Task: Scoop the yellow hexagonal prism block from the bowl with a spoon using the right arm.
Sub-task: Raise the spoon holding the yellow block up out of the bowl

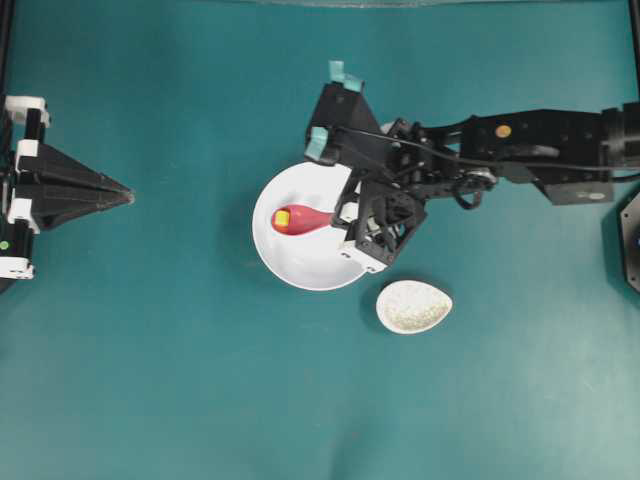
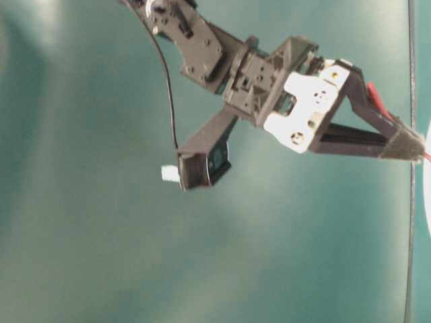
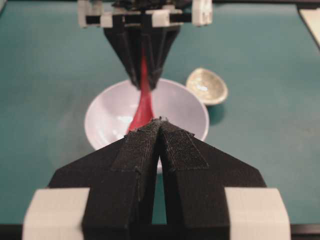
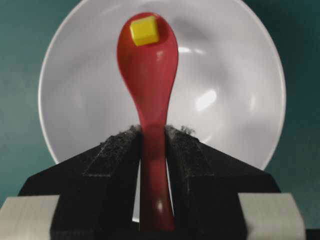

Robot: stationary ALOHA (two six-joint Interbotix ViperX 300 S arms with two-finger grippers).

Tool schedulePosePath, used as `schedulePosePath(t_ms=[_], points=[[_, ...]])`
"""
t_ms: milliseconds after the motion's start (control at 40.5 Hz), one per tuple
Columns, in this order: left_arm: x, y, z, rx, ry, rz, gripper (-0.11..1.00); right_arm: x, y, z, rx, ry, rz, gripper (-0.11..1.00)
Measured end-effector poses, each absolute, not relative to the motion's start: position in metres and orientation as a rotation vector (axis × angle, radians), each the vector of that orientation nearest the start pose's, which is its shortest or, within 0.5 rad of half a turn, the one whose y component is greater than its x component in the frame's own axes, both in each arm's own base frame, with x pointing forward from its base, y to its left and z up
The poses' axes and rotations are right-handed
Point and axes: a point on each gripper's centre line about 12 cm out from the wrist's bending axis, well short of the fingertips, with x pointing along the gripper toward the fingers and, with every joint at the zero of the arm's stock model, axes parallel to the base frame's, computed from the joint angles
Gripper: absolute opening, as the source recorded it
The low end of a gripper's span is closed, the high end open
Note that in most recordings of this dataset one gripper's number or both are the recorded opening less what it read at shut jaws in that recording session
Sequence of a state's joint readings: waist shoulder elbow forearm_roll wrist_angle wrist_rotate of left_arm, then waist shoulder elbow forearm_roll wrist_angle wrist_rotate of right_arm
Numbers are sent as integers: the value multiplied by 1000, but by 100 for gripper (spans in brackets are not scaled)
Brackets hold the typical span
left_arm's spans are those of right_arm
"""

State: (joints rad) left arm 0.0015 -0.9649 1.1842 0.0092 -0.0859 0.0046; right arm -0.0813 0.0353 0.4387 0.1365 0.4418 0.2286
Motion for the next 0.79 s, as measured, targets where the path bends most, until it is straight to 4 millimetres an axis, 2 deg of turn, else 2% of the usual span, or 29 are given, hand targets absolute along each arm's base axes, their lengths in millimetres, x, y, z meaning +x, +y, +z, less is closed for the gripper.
schedulePosePath(t_ms=[519, 790], points=[[197, 1, 266, 13, 133, 1, -1, 379, -28, 209, 381, 668, -179, 23], [197, 1, 266, 12, 132, 2, -1, 358, -27, 229, 374, 572, -169, 23]])
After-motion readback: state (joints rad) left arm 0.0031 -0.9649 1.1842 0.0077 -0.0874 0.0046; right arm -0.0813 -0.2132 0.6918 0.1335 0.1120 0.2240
